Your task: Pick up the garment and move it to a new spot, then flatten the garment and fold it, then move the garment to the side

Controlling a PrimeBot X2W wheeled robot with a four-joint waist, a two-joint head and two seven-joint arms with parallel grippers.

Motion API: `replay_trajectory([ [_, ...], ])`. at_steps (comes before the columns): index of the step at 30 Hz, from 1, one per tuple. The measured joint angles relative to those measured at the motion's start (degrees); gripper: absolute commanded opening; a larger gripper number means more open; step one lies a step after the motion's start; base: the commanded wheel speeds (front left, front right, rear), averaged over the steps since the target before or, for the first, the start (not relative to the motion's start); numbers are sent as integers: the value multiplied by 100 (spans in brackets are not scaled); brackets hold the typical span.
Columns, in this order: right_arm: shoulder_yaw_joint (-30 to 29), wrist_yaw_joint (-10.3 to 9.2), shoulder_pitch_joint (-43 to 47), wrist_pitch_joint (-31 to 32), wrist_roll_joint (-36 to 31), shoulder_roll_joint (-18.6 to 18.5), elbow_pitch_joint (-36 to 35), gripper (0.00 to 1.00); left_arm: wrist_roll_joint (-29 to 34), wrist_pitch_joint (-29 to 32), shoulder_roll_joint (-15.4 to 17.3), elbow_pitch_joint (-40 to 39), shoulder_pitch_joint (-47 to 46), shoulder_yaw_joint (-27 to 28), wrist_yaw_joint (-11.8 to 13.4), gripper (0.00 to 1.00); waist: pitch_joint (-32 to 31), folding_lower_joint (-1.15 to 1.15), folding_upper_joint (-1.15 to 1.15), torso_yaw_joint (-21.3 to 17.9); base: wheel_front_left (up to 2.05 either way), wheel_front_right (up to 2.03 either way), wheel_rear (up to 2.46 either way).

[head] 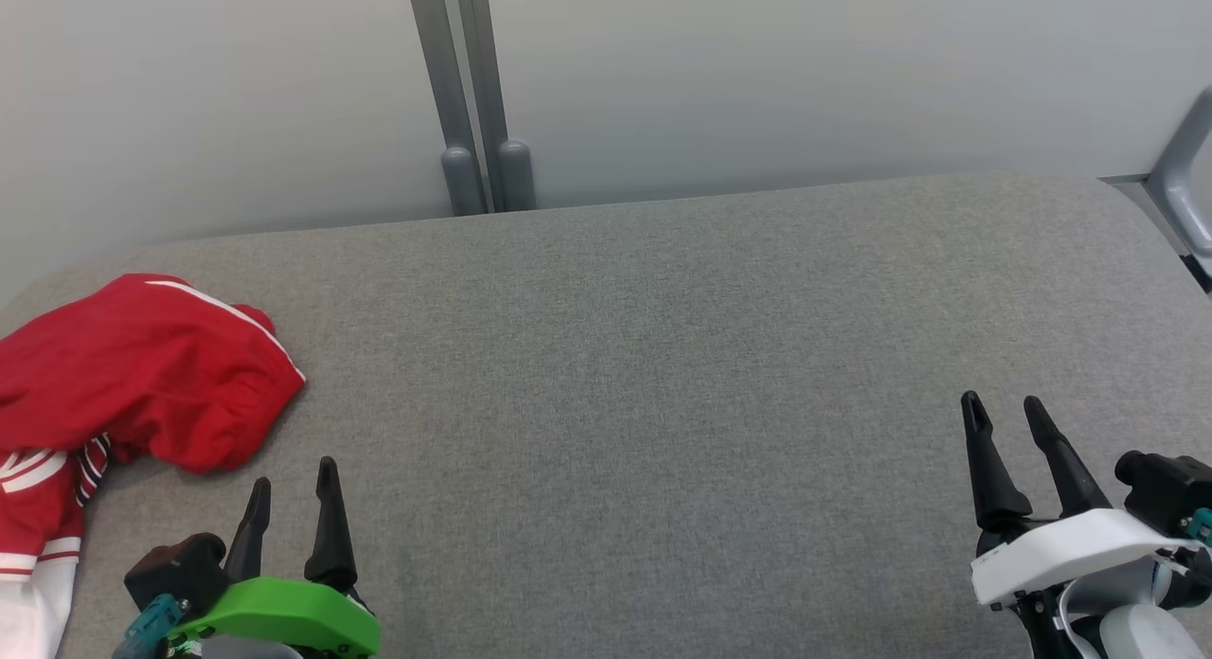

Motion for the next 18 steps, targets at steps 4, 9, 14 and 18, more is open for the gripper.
replay_trajectory([
  [4, 26, 0, 0, -59, -165, -30, -10, 100, 264, -55, -7, -9, 18, 1, -3, 100, 4, 0, 0, -1, 0, 0, 0],
  [9, 29, 0, 0, -127, -347, -64, -26, 100, 571, -124, -16, -27, 18, -4, -26, 100, 6, 0, 0, 4, 0, 0, 0],
  [14, 37, 0, 0, -185, -500, -104, -31, 100, 837, -182, -19, -32, 34, 12, -53, 100, 3, 0, 0, 1, 0, 0, 0],
  [18, 46, 0, 7, -237, -606, -115, -29, 100, 1013, -233, -16, -40, 86, 41, -82, 100, -2, 0, 0, -6, 0, 0, 0],
])
